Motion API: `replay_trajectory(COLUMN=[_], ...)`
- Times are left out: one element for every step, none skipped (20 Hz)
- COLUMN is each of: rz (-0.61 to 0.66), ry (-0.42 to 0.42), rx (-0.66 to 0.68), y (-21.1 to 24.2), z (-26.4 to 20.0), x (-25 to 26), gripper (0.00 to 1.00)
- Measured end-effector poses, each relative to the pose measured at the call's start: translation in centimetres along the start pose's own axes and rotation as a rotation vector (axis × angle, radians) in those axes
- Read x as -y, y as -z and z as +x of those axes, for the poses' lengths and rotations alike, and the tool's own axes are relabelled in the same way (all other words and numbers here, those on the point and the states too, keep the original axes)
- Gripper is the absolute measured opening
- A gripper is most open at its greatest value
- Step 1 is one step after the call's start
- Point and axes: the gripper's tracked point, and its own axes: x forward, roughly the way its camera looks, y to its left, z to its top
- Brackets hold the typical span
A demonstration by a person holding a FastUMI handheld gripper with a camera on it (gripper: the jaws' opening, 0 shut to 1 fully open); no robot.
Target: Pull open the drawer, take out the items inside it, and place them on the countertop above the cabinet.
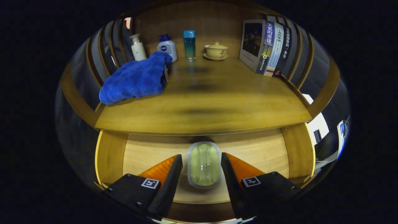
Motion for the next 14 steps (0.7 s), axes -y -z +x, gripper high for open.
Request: replay_trajectory(rz=[0.004, 0.005, 0.003, 0.003, 0.001, -0.003, -0.009, -0.017, -0.023, -0.016, -0.007, 0.000, 0.000, -0.008], ry=[-0.007, -0.006, -0.001, 0.009, 0.018, 0.023, 0.024, 0.028, 0.034, 0.037, 0.025, 0.019, 0.018, 0.019], rx=[-0.023, -0.042, -0.058, -0.074, -0.085, -0.097, -0.110, -0.122, -0.132, -0.148, -0.160, -0.173, -0.187, -0.202], y=[0.2, 0.4, 0.5, 0.8, 0.8, 1.0, 1.2, 1.5, 1.7, 2.0, 2.3, 2.6, 2.9, 3.3], z=[0.4, 0.8, 1.1, 1.4, 1.6, 2.1, 2.3, 2.5, 2.8, 2.8, 3.2, 3.5, 3.7, 3.8], x=[-0.1, -0.1, 0.2, 0.6, 0.8, 1.0, 1.1, 1.2, 1.3, 1.5, 1.2, 1.2, 1.1, 1.2], gripper=[0.76, 0.72, 0.68, 0.67, 0.66, 0.64, 0.63, 0.62, 0.56, 0.50, 0.44, 0.38, 0.37, 0.36])
